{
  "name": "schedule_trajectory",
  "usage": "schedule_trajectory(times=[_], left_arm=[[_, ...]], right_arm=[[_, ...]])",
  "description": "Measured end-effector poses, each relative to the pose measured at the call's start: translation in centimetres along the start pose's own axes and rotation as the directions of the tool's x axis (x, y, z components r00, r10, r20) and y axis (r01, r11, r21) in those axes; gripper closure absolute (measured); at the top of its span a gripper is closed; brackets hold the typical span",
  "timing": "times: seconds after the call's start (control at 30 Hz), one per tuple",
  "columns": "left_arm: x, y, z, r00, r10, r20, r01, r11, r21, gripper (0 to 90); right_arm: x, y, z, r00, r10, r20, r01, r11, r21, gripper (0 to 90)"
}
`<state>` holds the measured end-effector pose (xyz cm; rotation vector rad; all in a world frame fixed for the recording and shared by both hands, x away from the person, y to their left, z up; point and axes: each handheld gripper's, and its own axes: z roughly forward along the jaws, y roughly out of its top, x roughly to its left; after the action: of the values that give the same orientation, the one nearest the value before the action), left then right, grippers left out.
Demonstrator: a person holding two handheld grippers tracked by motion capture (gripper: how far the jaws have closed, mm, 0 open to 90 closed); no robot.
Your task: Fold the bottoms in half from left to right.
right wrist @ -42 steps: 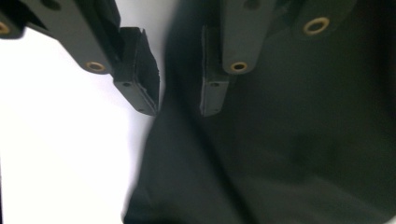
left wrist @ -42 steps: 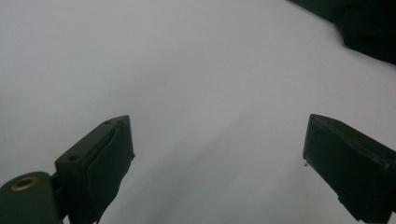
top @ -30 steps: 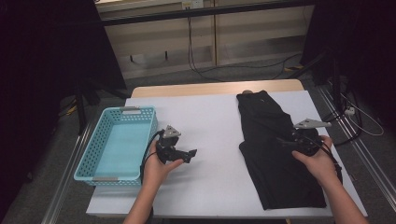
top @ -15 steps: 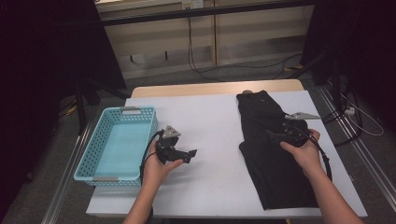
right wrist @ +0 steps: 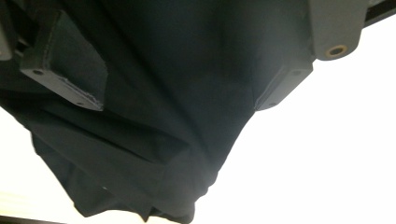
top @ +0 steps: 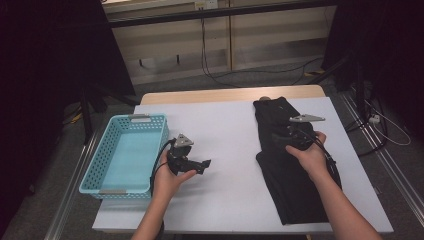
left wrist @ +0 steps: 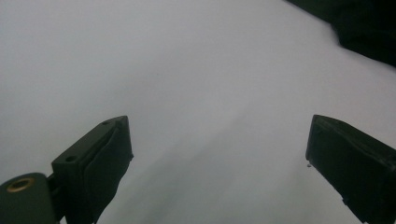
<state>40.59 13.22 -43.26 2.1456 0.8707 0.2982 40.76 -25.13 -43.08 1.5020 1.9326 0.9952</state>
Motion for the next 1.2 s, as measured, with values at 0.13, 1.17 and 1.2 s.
schedule_trajectory(times=[0.13,1.17,1.2], left_arm=[[0.0,-0.1,0.0,1.0,-0.005,0.003,0.005,1.0,-0.001,7.1],[0.3,-0.2,-0.3,0.9999,-0.013,-0.003,0.013,0.9999,-0.003,7.1],[0.3,-0.2,-0.3,0.9999,-0.014,-0.005,0.014,0.9999,-0.006,7.1]], right_arm=[[0.6,0.3,0.4,0.9999,-0.011,-0.008,0.011,1.0,-0.004,18.4],[2.3,0.1,2.6,0.9997,-0.022,-0.011,0.023,0.999,0.023,16.5],[2.3,0.1,2.6,0.9997,-0.02,-0.013,0.021,0.999,0.026,16.5]])
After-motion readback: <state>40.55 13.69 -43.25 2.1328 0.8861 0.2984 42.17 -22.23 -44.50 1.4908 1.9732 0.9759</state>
